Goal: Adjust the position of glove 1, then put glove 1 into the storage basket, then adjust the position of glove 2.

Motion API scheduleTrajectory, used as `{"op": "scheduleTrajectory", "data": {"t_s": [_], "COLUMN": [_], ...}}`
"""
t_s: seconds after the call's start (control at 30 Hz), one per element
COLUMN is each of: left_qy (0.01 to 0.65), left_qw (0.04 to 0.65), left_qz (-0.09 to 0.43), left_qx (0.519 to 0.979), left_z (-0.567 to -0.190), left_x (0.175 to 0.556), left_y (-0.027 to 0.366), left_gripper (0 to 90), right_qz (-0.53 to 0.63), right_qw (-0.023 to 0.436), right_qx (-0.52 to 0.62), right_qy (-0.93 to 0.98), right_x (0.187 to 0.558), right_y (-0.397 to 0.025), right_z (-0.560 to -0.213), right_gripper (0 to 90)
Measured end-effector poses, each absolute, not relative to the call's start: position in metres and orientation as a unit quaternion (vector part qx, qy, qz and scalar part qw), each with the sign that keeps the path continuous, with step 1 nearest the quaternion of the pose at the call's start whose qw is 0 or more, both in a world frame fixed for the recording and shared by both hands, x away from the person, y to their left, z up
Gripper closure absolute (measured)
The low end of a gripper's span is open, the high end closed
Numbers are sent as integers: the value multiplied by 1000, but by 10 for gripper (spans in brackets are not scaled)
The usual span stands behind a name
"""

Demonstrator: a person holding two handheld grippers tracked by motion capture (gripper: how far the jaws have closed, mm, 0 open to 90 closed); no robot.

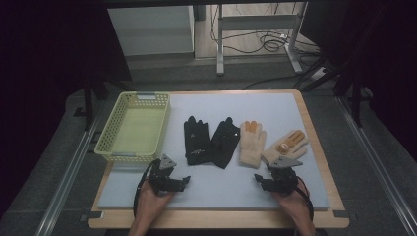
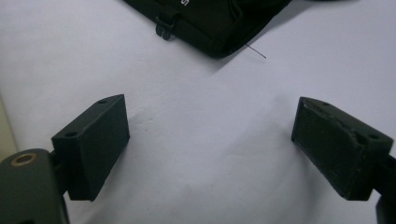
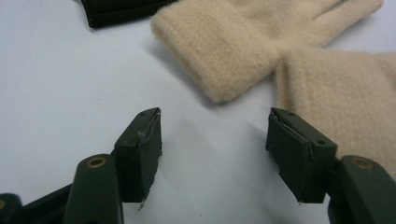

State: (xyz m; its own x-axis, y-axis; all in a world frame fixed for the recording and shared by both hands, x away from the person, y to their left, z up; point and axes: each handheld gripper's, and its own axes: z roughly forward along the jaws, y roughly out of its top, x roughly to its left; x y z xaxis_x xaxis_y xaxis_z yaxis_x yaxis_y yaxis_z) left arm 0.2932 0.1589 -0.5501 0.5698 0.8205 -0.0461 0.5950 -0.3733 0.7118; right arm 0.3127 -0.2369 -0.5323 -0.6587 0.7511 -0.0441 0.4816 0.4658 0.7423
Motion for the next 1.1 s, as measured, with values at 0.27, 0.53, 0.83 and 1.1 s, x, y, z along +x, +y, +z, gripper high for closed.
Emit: {"op": "scheduleTrajectory", "data": {"t_s": [0.27,0.53,0.83,1.1], "left_qy": [435,434,434,434], "left_qw": [354,352,352,352], "left_qz": [160,160,159,160], "left_qx": [812,814,814,814], "left_z": [-550,-550,-550,-550], "left_x": [293,293,293,293], "left_y": [159,159,160,160], "left_gripper": [115,115,115,115], "right_qz": [358,359,358,365], "right_qw": [183,183,184,174], "right_qx": [362,366,371,368], "right_qy": [841,839,837,837], "right_x": [313,312,311,310], "right_y": [-236,-235,-234,-230], "right_z": [-532,-532,-531,-526], "right_gripper": [287,285,285,290]}}
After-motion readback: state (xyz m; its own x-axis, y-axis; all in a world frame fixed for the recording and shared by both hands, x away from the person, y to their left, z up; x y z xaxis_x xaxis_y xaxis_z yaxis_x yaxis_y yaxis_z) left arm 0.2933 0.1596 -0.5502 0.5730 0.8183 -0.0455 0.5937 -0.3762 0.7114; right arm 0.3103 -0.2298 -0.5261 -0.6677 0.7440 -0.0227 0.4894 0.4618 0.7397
